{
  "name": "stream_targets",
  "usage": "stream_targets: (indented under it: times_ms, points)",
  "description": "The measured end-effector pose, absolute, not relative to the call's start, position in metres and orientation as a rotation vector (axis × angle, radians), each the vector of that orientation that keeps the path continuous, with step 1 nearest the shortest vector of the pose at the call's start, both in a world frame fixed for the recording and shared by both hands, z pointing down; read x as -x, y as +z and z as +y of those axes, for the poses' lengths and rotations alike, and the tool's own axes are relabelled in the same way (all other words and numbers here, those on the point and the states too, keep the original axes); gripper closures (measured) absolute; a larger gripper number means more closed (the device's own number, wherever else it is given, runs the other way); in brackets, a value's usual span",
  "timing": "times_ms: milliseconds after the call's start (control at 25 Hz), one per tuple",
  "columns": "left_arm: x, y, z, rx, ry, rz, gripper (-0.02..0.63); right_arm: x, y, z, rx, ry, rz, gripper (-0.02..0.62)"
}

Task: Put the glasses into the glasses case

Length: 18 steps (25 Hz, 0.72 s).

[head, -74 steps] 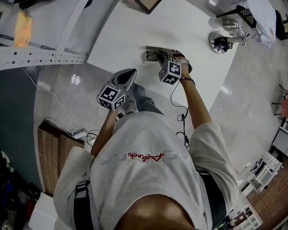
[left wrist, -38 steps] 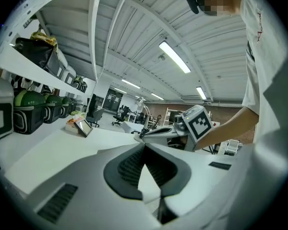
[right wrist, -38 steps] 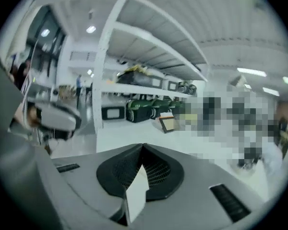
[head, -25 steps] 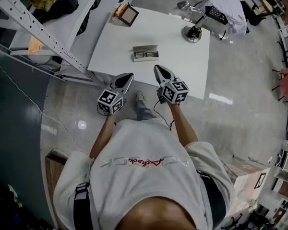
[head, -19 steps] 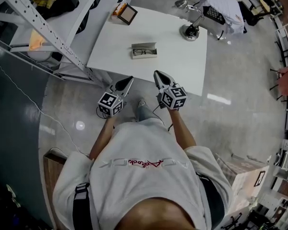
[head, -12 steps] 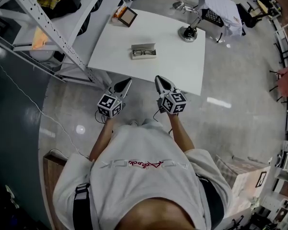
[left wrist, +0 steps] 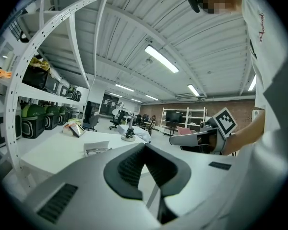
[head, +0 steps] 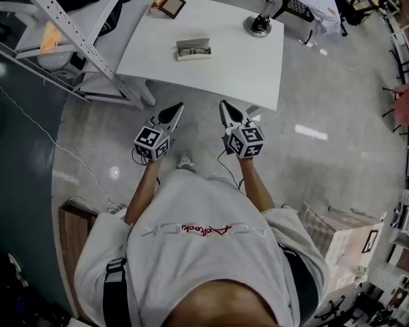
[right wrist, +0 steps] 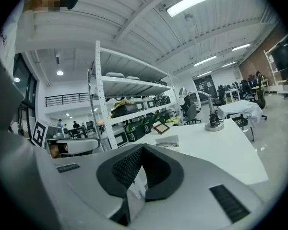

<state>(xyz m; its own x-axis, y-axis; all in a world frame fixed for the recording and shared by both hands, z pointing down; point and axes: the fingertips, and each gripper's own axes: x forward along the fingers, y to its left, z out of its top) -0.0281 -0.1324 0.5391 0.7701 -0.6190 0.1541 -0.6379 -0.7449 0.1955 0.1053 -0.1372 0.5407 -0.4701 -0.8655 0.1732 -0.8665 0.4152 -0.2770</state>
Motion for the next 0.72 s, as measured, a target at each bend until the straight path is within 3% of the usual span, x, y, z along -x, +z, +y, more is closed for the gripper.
stream_targets:
  times_ms: [720]
  points:
    - [-0.026,0.551,0.036,-2.728,0.157,-0.95,0.583,-0.136,0.55,0.024,-1.586,0.514,-2.662,0.578]
